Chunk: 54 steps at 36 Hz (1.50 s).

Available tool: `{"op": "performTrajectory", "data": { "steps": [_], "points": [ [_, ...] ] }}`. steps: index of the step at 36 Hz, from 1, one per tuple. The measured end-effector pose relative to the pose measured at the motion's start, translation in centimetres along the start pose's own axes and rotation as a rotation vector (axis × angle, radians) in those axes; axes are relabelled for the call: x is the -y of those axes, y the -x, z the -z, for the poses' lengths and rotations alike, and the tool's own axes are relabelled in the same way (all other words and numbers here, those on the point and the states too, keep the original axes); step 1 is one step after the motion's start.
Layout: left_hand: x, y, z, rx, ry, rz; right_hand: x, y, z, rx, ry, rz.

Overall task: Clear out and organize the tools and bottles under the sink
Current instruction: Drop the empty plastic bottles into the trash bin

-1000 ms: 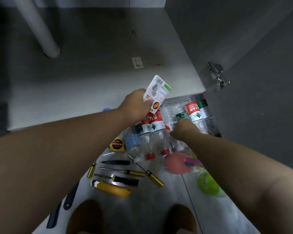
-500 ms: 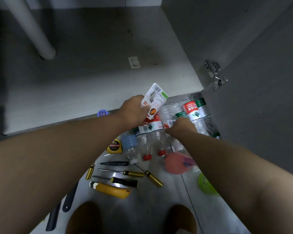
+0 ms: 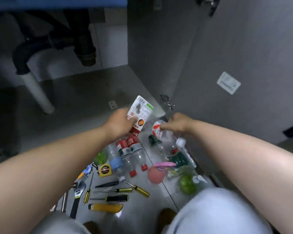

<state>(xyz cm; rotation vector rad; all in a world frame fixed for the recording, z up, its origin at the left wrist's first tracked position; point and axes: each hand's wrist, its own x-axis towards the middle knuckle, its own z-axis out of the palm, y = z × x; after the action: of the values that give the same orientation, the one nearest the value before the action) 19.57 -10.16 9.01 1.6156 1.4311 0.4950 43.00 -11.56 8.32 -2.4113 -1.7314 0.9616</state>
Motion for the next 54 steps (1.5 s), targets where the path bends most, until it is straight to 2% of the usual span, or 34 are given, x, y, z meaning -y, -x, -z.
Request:
{"op": "performTrajectory", "data": {
  "steps": [2, 5, 8, 12, 14, 20, 24, 28, 31, 33, 37, 45, 54],
  "points": [
    [-2.5, 2.1, -0.2, -0.018, -0.007, -0.047, -0.8, 3.4, 1.8, -0.058, -0.083, -0.005],
    [-6.2, 5.0, -1.3, 0.032, 0.132, -0.039, -2.7, 8.4, 3.3, -0.132, -0.222, 0.012],
    [-9.4, 7.7, -3.1, 0.081, 0.148, -0.065, -5.2, 13.0, 3.7, -0.167, -0.438, -0.018],
    [-12.6, 10.8, -6.2, 0.246, 0.114, -0.109, -8.9, 19.0, 3.9, -0.173, -0.649, -0.067],
    [-13.9, 12.3, -7.8, 0.323, 0.068, -0.137, -11.1, 21.9, 4.1, -0.173, -0.678, -0.078],
    [-16.9, 16.4, -13.3, 0.482, 0.008, -0.198, -17.3, 31.2, 5.2, -0.155, -0.562, -0.127],
    [-17.8, 19.1, -17.6, 0.584, 0.014, -0.149, -21.2, 36.5, 6.3, -0.019, -0.389, -0.198],
    [-17.5, 21.4, -21.2, 0.615, -0.035, -0.135, -24.1, 40.2, 6.5, 0.118, -0.116, -0.285],
    [-16.3, 22.4, -22.9, 0.635, -0.015, -0.097, -25.7, 40.7, 4.9, 0.143, 0.004, -0.366],
    [-15.7, 22.6, -23.5, 0.626, -0.031, -0.090, -26.3, 40.0, 2.7, 0.108, -0.022, -0.416],
    [-15.6, 21.8, -24.0, 0.543, -0.128, -0.205, -27.2, 37.7, -3.0, -0.027, 0.054, -0.462],
    [-15.8, 20.5, -24.8, 0.446, -0.100, -0.301, -29.4, 32.4, -13.5, -0.177, -0.131, -0.443],
    [-15.8, 18.9, -25.3, 0.447, -0.053, -0.300, -29.5, 28.9, -18.5, -0.159, -0.084, -0.356]
  ]
}}
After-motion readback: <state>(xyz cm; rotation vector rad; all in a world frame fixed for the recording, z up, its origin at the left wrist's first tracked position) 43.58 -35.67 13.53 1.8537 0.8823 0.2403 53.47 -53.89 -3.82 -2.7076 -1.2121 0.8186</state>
